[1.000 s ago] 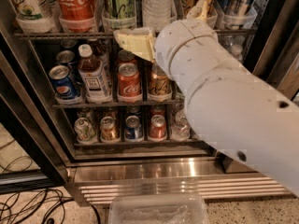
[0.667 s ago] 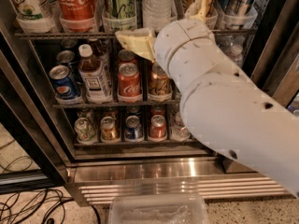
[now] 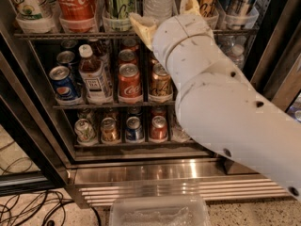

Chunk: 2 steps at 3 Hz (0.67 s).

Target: Pick water bottle from top shelf of fridge

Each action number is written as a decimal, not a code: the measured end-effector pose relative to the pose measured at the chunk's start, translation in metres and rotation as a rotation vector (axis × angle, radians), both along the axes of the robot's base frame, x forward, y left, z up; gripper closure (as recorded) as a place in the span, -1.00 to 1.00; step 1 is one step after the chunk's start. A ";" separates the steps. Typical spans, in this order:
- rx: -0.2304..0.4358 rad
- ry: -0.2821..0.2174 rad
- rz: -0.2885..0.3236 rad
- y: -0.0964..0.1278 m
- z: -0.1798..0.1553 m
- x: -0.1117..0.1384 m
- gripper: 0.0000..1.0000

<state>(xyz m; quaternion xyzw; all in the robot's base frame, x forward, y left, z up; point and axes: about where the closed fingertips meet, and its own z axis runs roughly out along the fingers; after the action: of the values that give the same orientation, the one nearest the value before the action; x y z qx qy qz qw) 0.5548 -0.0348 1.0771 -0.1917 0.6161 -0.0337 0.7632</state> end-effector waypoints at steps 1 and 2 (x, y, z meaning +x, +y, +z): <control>0.026 -0.013 0.006 0.005 0.007 0.002 -0.42; 0.050 -0.018 0.012 0.011 0.013 0.006 -0.38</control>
Offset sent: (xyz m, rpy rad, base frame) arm 0.0147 0.0153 0.0140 0.0830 -0.0158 0.0135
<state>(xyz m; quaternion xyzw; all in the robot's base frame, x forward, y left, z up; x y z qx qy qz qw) 0.5604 -0.0239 1.0897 -0.1757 0.6086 -0.0155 0.7737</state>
